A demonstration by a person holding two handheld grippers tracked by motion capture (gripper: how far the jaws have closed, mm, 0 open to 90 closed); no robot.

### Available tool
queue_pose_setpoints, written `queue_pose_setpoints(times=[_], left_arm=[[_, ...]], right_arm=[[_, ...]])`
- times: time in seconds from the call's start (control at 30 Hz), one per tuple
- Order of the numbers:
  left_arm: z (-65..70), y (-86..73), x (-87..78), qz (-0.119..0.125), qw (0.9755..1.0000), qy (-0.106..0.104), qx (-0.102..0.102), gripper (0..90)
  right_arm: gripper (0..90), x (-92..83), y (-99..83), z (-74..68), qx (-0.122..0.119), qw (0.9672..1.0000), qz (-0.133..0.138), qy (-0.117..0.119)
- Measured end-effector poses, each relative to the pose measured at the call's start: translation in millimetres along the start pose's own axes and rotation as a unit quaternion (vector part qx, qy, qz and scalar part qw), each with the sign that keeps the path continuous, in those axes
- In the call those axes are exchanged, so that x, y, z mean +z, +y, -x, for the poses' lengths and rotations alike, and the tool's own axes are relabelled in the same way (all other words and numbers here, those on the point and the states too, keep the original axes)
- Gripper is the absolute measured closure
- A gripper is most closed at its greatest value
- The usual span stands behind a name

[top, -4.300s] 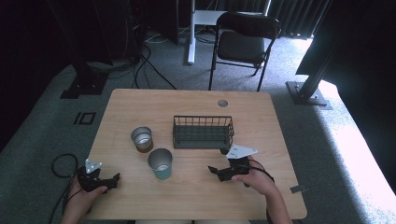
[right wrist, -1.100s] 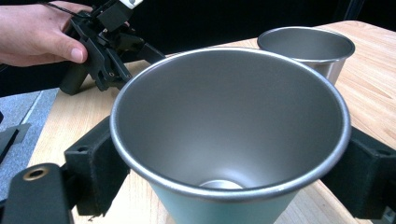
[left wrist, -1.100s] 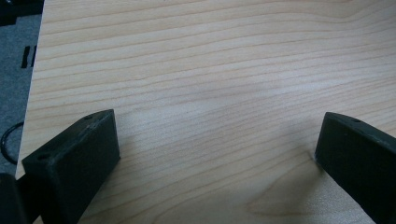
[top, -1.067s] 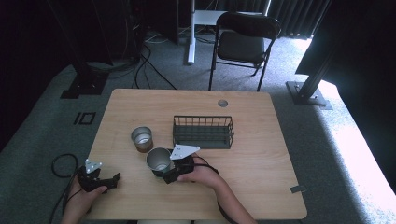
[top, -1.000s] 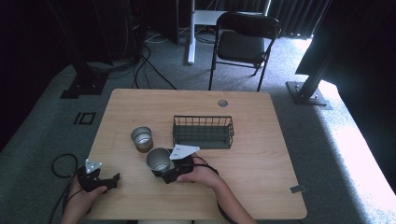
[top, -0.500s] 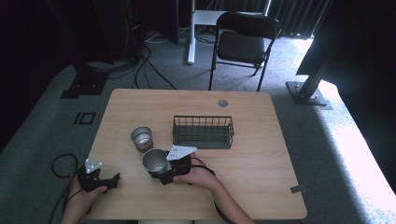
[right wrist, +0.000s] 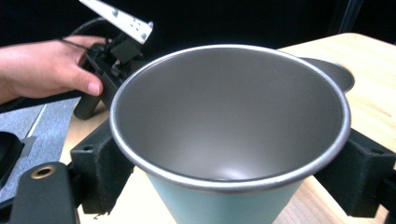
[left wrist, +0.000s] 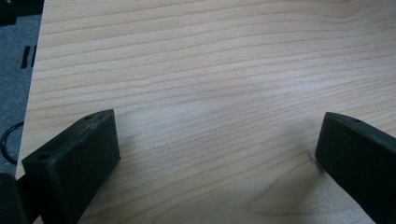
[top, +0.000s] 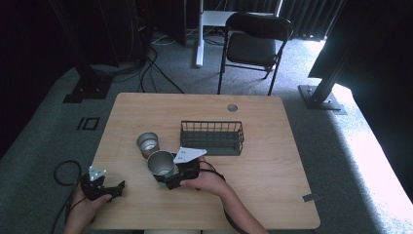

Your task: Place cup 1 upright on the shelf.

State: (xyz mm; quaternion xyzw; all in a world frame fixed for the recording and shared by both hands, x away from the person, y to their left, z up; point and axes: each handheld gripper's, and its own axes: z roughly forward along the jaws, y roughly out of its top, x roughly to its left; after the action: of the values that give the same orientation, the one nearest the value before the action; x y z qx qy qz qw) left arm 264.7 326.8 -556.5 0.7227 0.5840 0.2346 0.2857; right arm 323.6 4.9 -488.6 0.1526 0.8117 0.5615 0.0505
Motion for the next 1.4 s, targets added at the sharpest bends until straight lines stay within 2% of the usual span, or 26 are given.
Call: queue_pose_setpoints(times=[0.17, 0.3, 0.6, 0.93, 1.2, 1.4], left_arm=[[0.1, 0.0, -0.1, -0.001, 1.0000, -0.001, -0.001, 0.4], [0.1, 0.0, -0.1, -0.001, 1.0000, -0.001, 0.000, 0.4], [0.0, 0.1, -0.1, -0.001, 1.0000, 0.000, 0.000, 0.4], [0.0, 0.1, -0.1, -0.001, 1.0000, 0.000, 0.000, 0.4], [0.0, 0.0, 0.0, 0.000, 1.0000, 0.000, 0.000, 0.4], [-0.1, 0.1, -0.1, -0.001, 1.0000, 0.000, 0.000, 0.4]], right_arm=[[13.5, -5.6, 9.4, -0.3, -0.005, 1.0000, 0.002, 0.000], [13.5, -11.0, 15.9, 0.7, -0.008, 0.9999, 0.013, -0.004], [13.6, -25.4, 31.2, 5.0, -0.001, 0.9995, 0.030, -0.009], [13.6, -47.3, 48.3, 15.0, 0.000, 0.9976, 0.051, -0.047], [13.6, -58.4, 55.4, 18.5, -0.004, 0.9967, 0.057, -0.057], [13.6, -69.3, 61.2, 24.8, 0.002, 0.9946, 0.063, -0.083]])
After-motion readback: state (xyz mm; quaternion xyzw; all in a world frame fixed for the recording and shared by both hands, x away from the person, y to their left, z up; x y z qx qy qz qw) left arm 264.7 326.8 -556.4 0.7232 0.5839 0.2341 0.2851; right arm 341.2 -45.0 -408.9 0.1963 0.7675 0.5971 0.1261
